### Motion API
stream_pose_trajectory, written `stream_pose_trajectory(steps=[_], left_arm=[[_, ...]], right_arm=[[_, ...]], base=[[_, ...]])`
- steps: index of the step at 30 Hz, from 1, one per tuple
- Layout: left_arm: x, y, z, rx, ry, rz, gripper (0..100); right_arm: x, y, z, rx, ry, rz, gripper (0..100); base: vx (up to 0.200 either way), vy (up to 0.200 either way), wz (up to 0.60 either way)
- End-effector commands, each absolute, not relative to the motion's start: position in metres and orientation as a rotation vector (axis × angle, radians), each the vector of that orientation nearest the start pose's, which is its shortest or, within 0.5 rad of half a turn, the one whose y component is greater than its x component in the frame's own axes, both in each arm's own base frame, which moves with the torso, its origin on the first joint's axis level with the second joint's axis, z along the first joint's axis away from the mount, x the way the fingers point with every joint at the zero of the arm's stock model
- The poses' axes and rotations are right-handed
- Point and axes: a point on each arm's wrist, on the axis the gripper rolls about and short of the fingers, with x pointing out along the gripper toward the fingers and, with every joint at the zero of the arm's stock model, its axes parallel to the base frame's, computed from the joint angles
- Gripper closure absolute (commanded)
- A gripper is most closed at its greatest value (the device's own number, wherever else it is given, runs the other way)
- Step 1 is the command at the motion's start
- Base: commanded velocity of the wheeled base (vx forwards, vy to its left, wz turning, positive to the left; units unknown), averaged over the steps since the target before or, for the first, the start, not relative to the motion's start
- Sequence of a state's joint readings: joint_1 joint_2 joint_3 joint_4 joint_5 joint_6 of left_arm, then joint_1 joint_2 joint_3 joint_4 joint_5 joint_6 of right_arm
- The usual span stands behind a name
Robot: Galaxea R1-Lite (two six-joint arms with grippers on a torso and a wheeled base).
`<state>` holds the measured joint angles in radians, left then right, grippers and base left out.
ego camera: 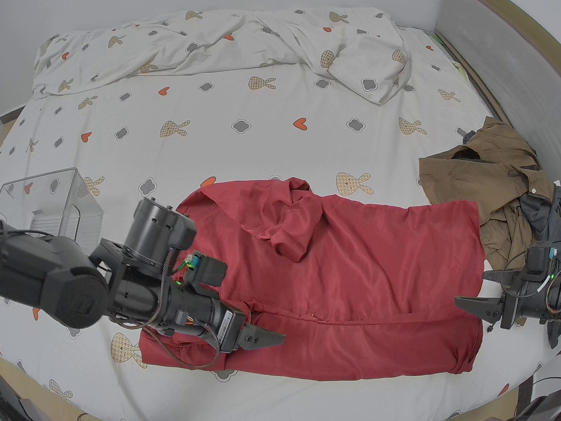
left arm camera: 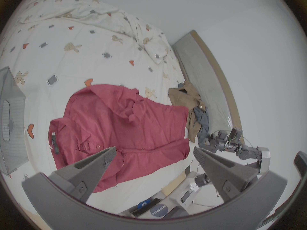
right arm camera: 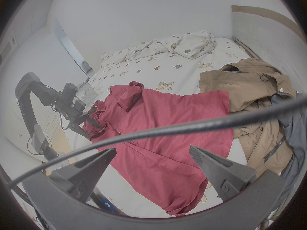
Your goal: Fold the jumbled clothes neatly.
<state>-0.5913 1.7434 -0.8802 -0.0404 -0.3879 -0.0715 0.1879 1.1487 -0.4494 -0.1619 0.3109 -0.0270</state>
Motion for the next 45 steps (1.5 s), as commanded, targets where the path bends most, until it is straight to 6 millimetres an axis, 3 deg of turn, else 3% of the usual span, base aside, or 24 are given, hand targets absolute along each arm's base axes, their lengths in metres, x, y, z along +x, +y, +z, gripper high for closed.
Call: stream_pose_trajectory(steps=[1,4,7,12,17,22,23,26,30,31,34,35,37,38,45], left_arm=[[0.217,-0.156,0.188,-0.034,0.753,-0.896,0],[0.201,-0.141,0.238,-0.157,0.751,-0.848,0],[0.199,-0.128,0.269,-0.293,0.779,-0.763,0],[0.203,-0.112,0.289,-0.348,0.714,-0.706,0],[0.208,-0.114,0.29,-0.348,0.705,-0.702,0],[0.227,-0.116,0.272,-0.322,0.738,-0.616,0],[0.246,-0.113,0.256,-0.245,0.714,-0.546,0],[0.258,-0.113,0.241,-0.191,0.698,-0.535,0],[0.264,-0.11,0.238,-0.207,0.703,-0.522,0],[0.287,-0.097,0.22,-0.269,0.761,-0.48,0],[0.297,-0.065,0.208,-0.382,0.812,-0.58,0],[0.297,-0.065,0.208,-0.382,0.812,-0.58,0],[0.308,-0.022,0.191,-0.36,0.754,-0.703,0],[0.311,-0.013,0.184,-0.319,0.74,-0.69,0],[0.311,0.009,0.158,-0.341,0.788,-0.63,0]], right_arm=[[0.143,0.034,0.167,0.007,0.535,0.495,0],[0.143,0.034,0.167,0.007,0.536,0.495,0],[0.143,0.034,0.167,0.007,0.535,0.495,0],[0.143,0.034,0.167,0.007,0.535,0.489,0],[0.143,0.034,0.167,0.006,0.535,0.488,0],[0.143,0.034,0.167,0.007,0.535,0.486,0],[0.143,0.033,0.167,0.008,0.533,0.482,0],[0.143,0.033,0.167,0.008,0.534,0.48,0],[0.143,0.033,0.167,0.008,0.534,0.482,0],[0.143,0.033,0.167,0.008,0.536,0.483,0],[0.143,0.033,0.166,0.008,0.539,0.482,0],[0.143,0.033,0.166,0.008,0.539,0.482,0],[0.143,0.033,0.165,0.008,0.542,0.485,0],[0.143,0.034,0.165,0.007,0.542,0.486,0],[0.143,0.034,0.164,0.007,0.547,0.487,0]], base=[[0.0,0.0,0.0],[0.0,0.0,0.0],[0.0,0.0,0.0],[0.0,0.0,0.0],[0.0,0.0,0.0],[0.0,0.0,0.0],[0.0,0.0,0.0],[0.0,0.0,0.0],[0.0,0.0,0.0],[0.0,0.0,0.0],[0.0,0.0,0.0],[0.0,0.0,0.0],[0.0,0.0,0.0],[0.0,0.0,0.0],[0.0,0.0,0.0]])
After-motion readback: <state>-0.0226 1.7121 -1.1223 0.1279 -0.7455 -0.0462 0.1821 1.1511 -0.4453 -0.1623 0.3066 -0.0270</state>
